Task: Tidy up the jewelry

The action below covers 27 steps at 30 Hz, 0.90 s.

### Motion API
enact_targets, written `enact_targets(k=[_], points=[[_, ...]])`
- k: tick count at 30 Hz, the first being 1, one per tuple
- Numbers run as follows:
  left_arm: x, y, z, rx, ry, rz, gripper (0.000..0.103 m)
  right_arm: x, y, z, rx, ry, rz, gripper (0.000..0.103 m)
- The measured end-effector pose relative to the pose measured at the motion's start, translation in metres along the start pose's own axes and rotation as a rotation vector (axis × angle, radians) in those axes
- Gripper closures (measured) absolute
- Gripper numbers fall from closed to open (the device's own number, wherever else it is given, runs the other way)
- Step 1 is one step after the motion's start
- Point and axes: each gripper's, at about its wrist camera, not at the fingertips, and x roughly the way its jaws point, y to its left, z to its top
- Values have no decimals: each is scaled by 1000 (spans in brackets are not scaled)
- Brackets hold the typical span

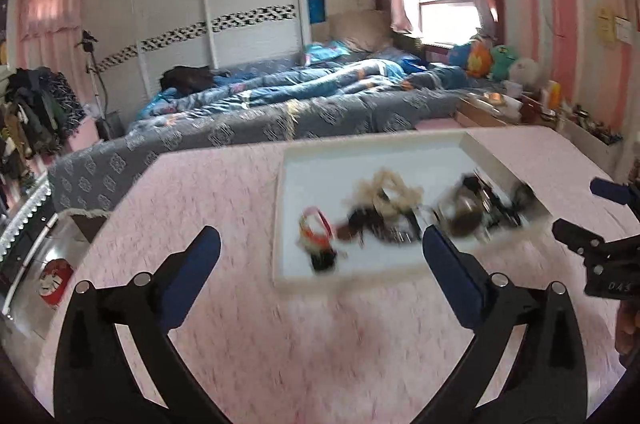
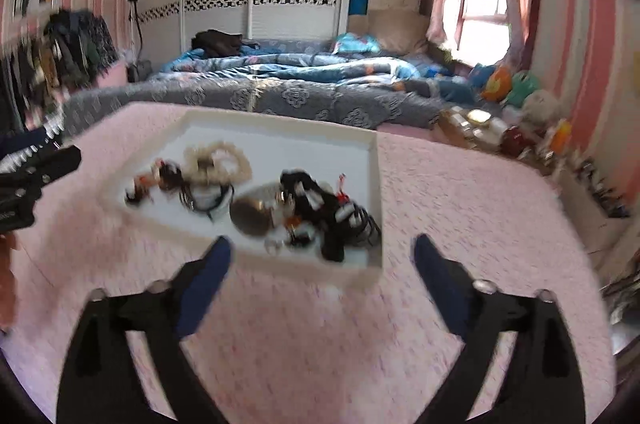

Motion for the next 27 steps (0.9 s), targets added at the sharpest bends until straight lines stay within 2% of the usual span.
enact_targets(k=[4,8,11,14,18,22,27], points=[[-5,5,-22,-2,-27,36,3,-15,7,-17,25,-18,71,8],[-1,15,-29,-55,-24,64,3,-19,1,-26,94,-84,46,8],[1,21,-35,-85,-24,36,3,-17,0,-30,101,-82,32,8],[0,22,-36,-108,-22,44,3,-15,-1,-31,100,-89,-5,8],[-4,19,-41,-94,-66,73,3,-15,-8,-31,133,-85,-11,8],[-9,17,-41,-86,-90,56,3,-16,-8,-33,128,-82,-14,8],[-12,11,-41,-58,-112,70,3,-16,-7,-33,126,-81,-15,8]])
